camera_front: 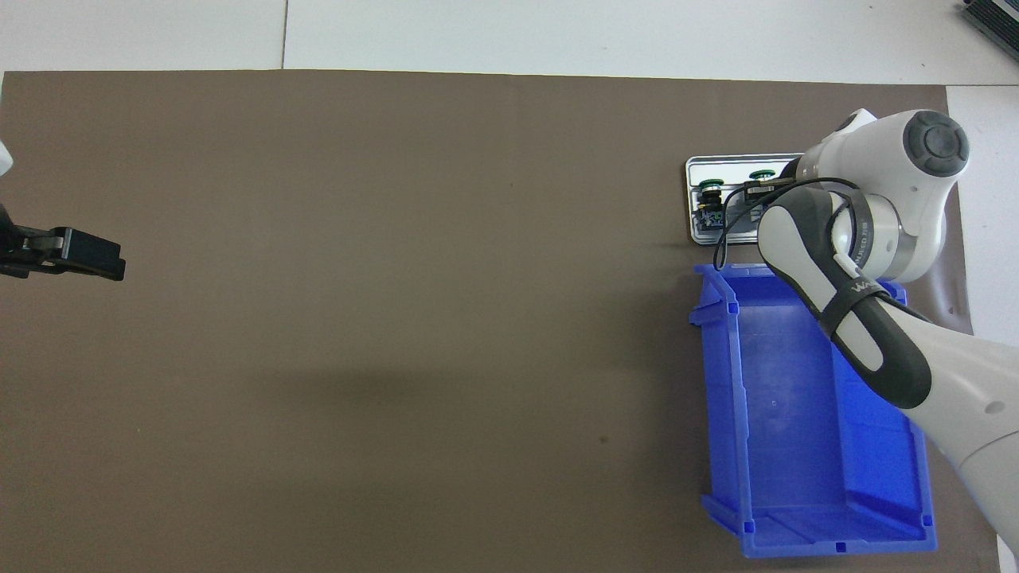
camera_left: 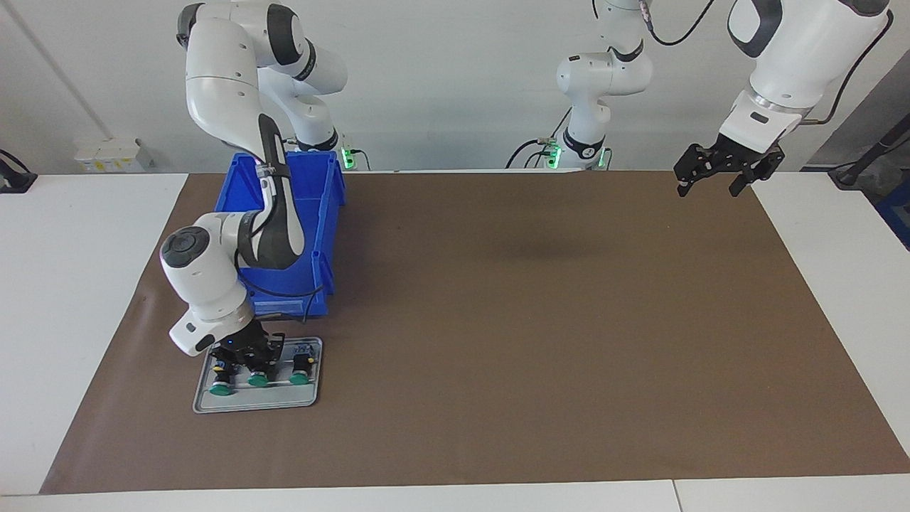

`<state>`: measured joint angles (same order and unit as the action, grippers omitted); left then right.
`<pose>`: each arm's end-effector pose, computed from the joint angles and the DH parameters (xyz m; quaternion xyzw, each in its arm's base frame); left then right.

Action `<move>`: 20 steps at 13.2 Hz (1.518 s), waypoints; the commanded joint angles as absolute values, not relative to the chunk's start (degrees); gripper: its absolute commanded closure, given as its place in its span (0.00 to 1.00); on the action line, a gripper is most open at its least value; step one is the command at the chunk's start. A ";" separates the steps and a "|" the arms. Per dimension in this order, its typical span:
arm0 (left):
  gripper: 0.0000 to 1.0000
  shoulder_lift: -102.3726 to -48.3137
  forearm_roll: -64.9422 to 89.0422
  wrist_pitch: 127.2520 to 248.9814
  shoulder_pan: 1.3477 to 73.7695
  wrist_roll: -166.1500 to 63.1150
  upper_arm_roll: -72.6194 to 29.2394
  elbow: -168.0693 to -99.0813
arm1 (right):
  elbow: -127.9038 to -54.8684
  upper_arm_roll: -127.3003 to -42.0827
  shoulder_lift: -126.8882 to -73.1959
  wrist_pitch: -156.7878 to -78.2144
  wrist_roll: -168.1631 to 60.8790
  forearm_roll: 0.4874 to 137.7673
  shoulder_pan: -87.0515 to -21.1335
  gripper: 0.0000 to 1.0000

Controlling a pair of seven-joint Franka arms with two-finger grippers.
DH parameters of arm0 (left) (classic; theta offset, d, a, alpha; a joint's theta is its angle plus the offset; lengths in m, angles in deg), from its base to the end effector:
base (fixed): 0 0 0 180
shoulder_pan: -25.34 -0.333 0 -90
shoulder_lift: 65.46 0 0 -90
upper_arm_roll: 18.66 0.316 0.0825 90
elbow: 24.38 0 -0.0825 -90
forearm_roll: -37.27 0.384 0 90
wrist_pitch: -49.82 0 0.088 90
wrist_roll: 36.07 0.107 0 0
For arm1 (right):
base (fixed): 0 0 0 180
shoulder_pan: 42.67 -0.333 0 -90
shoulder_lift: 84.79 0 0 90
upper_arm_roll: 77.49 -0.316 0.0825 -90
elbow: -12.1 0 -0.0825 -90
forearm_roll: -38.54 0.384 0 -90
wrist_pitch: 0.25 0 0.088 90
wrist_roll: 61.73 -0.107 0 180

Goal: Place and press button with both arms
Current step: 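Carry the green button to the table center and release it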

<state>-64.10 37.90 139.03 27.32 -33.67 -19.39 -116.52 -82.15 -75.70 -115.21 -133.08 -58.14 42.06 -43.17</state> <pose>0.5445 -0.0247 0.6188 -0.9989 0.0446 0.0137 0.0057 0.6961 -0.0117 0.3199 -0.9973 -0.0035 -0.0720 0.0132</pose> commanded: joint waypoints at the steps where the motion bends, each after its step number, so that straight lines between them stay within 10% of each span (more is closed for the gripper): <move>1: 0.00 -62.38 37.27 139.82 26.66 -33.26 -19.72 -118.51 | -74.40 -75.91 -115.55 -124.47 -67.75 43.81 -43.02 1.00; 7: 0.00 -62.38 37.27 139.91 26.66 -33.26 -19.72 -118.51 | -67.35 -76.44 -113.62 -121.37 -110.96 46.45 -45.55 1.00; 20: 0.00 -62.38 37.27 139.82 26.66 -33.26 -19.72 -118.51 | -72.97 -76.26 -110.36 -118.47 -180.35 35.21 -77.27 1.00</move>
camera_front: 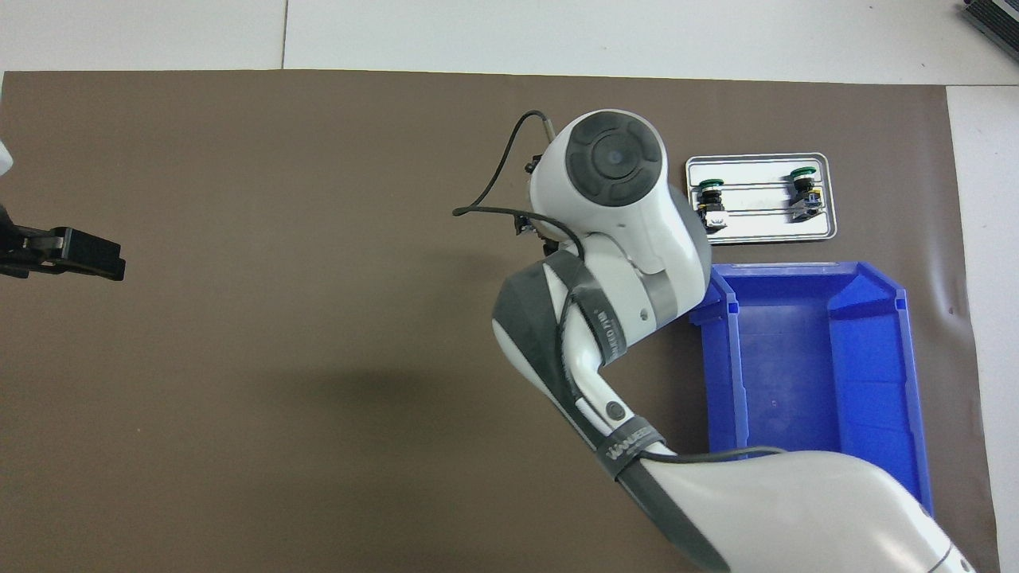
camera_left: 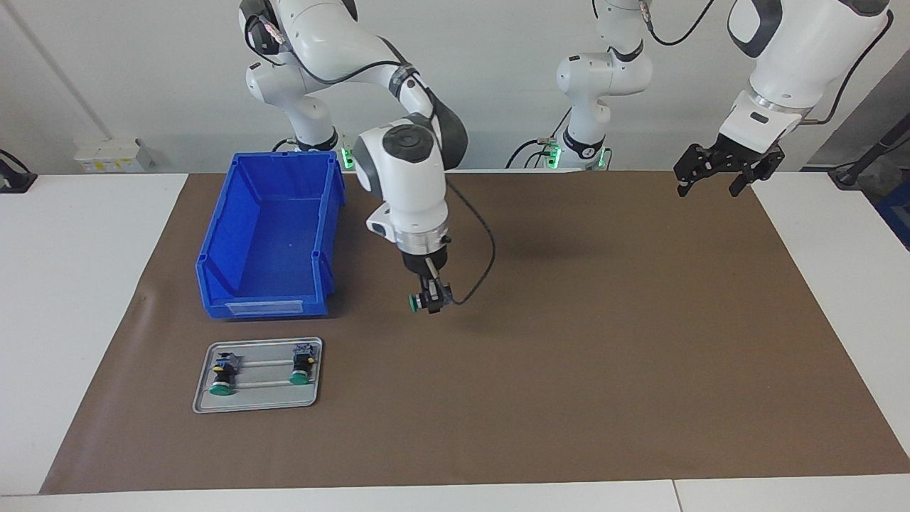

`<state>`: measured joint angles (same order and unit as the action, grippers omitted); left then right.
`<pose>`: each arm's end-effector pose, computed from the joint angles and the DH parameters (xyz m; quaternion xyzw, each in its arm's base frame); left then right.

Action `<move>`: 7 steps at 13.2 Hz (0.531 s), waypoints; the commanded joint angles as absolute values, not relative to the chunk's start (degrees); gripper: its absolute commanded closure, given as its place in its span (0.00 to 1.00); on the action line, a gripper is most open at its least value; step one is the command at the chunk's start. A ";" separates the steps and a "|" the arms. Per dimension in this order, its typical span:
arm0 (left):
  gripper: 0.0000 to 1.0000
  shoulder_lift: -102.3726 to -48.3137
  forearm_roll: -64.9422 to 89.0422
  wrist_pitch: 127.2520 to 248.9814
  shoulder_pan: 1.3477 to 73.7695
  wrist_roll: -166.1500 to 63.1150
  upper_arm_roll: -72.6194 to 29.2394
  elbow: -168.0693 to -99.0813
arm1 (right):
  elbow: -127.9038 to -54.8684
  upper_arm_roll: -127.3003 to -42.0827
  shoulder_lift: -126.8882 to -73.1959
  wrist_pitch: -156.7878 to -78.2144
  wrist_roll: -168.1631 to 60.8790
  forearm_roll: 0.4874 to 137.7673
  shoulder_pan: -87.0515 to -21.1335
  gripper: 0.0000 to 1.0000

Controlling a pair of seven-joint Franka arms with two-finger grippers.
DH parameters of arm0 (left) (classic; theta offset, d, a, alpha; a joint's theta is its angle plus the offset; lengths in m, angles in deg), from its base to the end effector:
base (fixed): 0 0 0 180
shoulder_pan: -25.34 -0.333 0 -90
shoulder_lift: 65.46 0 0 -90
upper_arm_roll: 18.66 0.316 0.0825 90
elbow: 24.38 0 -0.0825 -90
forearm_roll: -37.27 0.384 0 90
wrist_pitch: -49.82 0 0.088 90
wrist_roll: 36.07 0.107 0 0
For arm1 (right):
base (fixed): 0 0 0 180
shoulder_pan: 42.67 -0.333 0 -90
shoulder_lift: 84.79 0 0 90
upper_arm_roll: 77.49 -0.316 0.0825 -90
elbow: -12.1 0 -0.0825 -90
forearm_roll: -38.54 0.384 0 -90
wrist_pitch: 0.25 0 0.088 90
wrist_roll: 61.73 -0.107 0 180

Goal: Place and press button with both arms
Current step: 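Carry the green button to the table center and release it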

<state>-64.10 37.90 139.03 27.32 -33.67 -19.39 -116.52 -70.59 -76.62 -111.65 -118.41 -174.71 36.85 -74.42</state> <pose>0.5445 -0.0247 0.6188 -0.9989 0.0446 0.0137 0.0057 0.6082 0.3641 0.4343 -0.7565 0.6494 -0.0393 0.0661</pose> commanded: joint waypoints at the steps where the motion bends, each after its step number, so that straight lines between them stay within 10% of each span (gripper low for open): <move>1: 0.00 -62.38 37.27 139.91 26.66 -33.26 -19.72 -118.51 | -72.89 -76.26 -111.93 -118.64 -183.69 32.76 -79.82 1.00; 7: 0.00 -62.38 37.27 139.91 26.66 -33.26 -19.72 -118.51 | -73.76 -76.44 -118.97 -123.82 -196.10 27.64 -86.43 1.00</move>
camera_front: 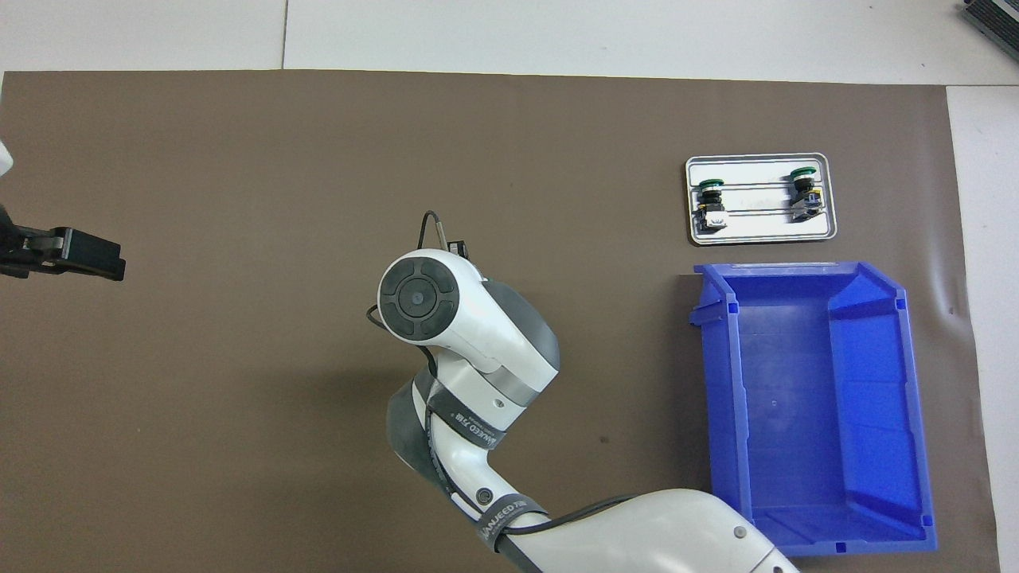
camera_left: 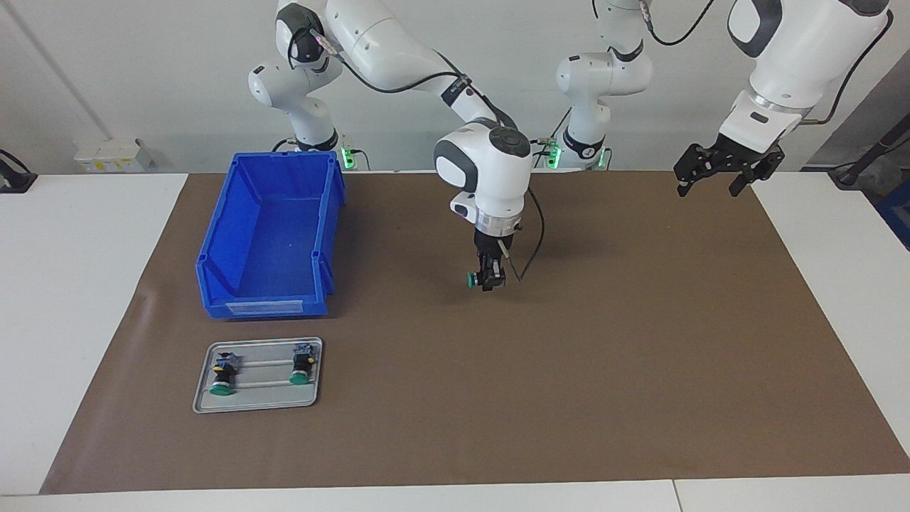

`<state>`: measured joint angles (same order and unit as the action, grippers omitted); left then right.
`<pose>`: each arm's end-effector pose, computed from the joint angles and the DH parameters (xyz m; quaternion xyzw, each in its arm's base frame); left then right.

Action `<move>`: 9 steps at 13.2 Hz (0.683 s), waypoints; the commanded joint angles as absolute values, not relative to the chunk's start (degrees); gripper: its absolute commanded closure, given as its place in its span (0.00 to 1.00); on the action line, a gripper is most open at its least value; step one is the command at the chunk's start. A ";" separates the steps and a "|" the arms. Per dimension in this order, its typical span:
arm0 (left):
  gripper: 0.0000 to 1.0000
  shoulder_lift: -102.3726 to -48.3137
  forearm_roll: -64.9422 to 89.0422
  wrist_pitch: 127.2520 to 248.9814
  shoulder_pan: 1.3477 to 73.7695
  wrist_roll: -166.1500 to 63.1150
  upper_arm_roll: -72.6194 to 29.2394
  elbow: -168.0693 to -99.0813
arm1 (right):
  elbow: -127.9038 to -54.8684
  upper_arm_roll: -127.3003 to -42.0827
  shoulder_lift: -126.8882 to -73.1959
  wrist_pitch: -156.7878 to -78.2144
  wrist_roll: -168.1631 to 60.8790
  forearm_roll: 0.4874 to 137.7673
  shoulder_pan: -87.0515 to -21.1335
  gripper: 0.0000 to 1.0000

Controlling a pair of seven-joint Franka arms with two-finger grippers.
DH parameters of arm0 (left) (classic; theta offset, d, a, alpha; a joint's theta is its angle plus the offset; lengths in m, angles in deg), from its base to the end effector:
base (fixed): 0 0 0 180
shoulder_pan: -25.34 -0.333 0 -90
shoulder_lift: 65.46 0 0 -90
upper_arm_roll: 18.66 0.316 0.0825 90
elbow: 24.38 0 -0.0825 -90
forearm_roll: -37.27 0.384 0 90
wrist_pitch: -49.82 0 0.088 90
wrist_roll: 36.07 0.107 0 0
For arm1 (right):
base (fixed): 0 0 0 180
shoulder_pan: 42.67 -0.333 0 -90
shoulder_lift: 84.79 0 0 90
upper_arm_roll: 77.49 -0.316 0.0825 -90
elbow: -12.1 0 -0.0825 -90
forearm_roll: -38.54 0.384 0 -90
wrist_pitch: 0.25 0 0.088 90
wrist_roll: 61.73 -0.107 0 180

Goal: Place and press button with both arms
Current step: 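Carry the green button to the table center and release it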

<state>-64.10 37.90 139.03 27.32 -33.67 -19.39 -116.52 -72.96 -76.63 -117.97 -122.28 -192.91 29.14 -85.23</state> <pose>0.5445 -0.0247 0.6188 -0.9989 0.0446 0.0137 0.0057 0.5370 0.4713 0.3430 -0.7372 0.6707 -0.0768 0.0282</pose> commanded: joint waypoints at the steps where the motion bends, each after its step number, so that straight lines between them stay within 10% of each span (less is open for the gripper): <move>1: 0.00 -62.38 37.27 139.91 26.66 -33.26 -19.72 -118.51 | -75.77 -76.44 -118.72 -124.96 -196.46 27.55 -86.61 1.00; 6: 0.00 -62.38 37.27 139.82 26.66 -33.26 -19.72 -118.51 | -80.00 -76.44 -117.93 -129.18 -196.73 27.55 -86.53 1.00; 9: 0.00 -62.38 37.27 139.91 26.66 -33.26 -19.72 -118.51 | -80.62 -76.35 -117.75 -129.55 -197.70 26.51 -86.61 0.00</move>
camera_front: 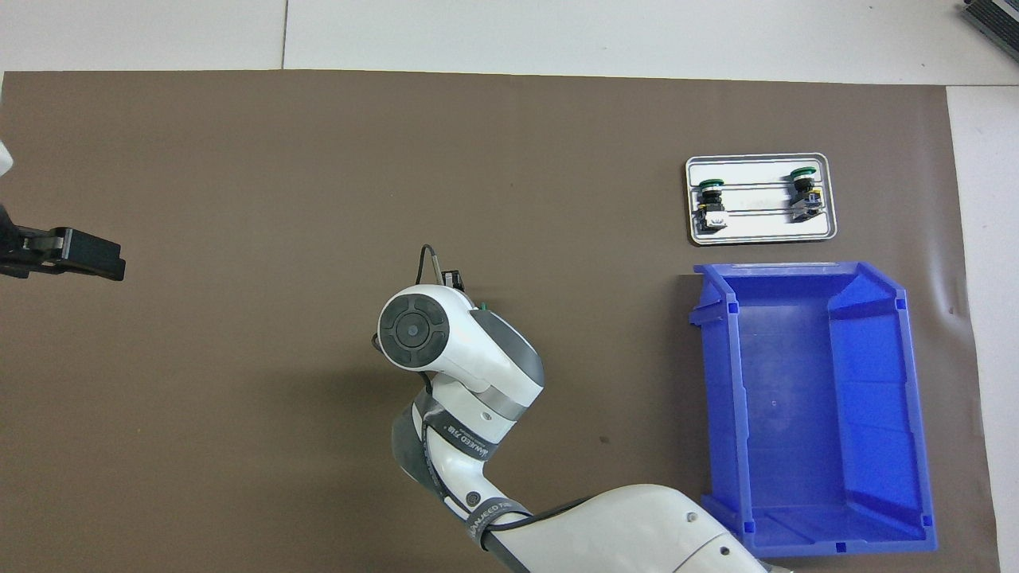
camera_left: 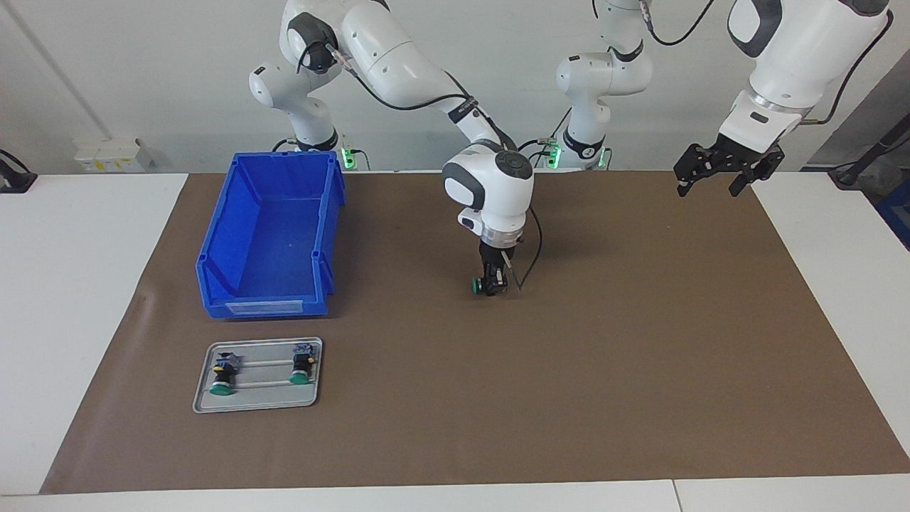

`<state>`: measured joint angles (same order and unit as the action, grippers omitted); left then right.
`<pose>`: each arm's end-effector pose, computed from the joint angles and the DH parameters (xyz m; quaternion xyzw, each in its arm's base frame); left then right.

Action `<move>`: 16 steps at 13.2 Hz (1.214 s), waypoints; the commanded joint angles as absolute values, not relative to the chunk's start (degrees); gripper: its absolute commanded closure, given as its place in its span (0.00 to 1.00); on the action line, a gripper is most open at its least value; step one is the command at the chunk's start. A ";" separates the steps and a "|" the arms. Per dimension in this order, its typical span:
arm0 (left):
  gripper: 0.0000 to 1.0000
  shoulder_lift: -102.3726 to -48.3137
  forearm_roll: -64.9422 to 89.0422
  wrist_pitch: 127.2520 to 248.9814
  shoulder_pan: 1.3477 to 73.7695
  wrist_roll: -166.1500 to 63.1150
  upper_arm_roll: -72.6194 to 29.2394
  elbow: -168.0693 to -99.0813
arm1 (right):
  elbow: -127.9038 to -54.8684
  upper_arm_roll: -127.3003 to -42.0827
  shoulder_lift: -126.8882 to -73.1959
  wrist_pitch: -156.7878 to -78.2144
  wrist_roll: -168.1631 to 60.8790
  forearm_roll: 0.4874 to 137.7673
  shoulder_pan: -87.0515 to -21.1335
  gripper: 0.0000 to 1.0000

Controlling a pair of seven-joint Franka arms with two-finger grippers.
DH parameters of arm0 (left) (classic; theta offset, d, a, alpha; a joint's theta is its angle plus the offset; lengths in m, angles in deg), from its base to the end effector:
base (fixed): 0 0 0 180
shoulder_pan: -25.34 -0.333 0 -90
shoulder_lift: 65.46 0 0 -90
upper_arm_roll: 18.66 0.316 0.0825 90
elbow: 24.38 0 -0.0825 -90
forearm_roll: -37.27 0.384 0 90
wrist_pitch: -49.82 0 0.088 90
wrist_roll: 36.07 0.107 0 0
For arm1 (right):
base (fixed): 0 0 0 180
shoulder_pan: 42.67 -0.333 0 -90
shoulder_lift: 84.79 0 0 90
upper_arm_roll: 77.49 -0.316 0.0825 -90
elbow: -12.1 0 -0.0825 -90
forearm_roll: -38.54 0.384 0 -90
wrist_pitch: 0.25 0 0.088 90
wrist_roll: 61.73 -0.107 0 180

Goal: Place and press button with both arms
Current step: 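Carry the green button to the table center and release it, then withdraw the right gripper while the left gripper reaches the button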

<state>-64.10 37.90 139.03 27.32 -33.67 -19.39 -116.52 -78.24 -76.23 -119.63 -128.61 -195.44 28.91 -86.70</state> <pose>0.5445 -0.0247 0.6188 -0.9989 0.0446 0.0137 0.0057 0.5184 0.4759 0.2899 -0.7355 0.6730 -0.0743 0.0253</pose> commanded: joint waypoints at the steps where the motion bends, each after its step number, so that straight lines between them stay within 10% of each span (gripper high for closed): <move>1: 0.00 -62.38 37.27 139.91 26.66 -33.26 -19.72 -118.51 | -80.45 -76.44 -117.75 -129.54 -197.52 24.93 -86.53 0.00; 16: 0.00 -62.21 37.45 143.60 31.21 -24.59 -20.33 -119.82 | -82.56 -76.61 -99.04 -123.75 -133.08 32.72 -63.52 0.00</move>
<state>-64.09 37.85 140.96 28.73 -28.87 -20.81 -116.68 -80.45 -75.79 -101.59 -124.17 -143.86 29.69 -67.51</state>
